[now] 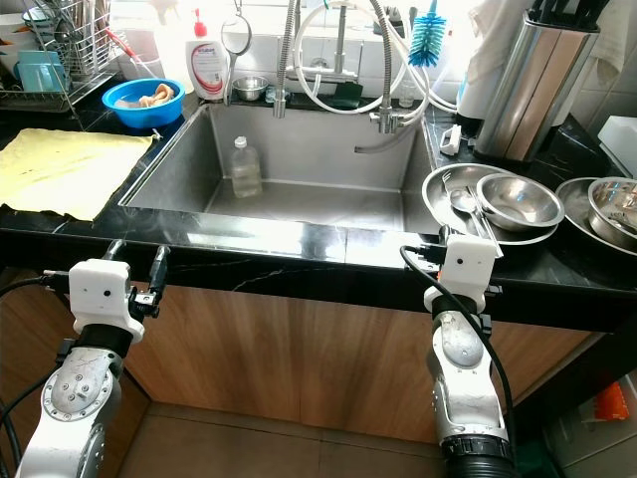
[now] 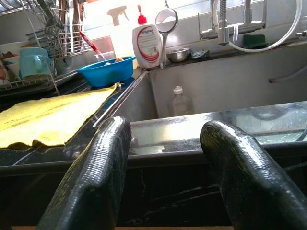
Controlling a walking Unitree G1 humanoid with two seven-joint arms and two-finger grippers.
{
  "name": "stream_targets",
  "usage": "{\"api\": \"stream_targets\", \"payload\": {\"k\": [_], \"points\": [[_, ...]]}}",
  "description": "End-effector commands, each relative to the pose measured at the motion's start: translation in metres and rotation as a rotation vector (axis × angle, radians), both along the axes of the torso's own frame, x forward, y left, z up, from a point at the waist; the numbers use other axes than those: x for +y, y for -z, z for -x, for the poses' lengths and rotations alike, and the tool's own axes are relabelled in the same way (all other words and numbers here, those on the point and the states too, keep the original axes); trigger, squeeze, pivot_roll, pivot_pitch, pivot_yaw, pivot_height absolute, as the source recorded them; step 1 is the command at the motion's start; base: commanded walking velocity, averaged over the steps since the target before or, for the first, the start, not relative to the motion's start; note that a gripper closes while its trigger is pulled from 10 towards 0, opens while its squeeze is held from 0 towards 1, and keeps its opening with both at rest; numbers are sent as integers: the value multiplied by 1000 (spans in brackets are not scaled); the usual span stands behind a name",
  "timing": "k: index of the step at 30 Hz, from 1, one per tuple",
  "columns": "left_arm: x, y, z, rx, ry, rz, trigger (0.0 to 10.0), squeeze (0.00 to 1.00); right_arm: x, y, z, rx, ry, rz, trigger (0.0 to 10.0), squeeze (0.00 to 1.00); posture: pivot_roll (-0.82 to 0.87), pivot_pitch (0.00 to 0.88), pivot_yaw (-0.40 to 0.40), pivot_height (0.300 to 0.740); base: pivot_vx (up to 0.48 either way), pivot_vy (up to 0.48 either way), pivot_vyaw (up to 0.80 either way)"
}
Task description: Kitchen organization
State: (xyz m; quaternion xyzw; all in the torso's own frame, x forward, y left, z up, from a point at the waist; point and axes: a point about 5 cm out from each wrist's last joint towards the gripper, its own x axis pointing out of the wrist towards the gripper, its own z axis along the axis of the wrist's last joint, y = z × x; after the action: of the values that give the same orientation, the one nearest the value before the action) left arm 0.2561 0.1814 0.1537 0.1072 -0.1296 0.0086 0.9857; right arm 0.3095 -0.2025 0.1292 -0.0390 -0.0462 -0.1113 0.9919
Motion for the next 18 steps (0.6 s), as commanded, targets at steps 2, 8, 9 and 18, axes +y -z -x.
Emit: {"api": "stream_targets", "payload": {"k": [2,8,9,18], "points": [[-2,-3,-2,-18,12,-20,10000,0,2,-13,-2,-63,-1,55,10000,0,-51,0,-13,740,0,0,0],[-10,-13,-7,-52,25,3,10000,0,6,-25,-4,-126,-20,71,10000,0,-53,0,-15,740,0,0,0],[-12,-15,-8,-60,29,10,10000,0,7,-26,-4,-130,-26,77,10000,0,-53,0,-15,740,0,0,0],[-36,-25,-27,-109,72,97,10000,0,29,-30,-4,-156,-139,100,10000,0,-54,0,-19,740,0,0,0]]}}
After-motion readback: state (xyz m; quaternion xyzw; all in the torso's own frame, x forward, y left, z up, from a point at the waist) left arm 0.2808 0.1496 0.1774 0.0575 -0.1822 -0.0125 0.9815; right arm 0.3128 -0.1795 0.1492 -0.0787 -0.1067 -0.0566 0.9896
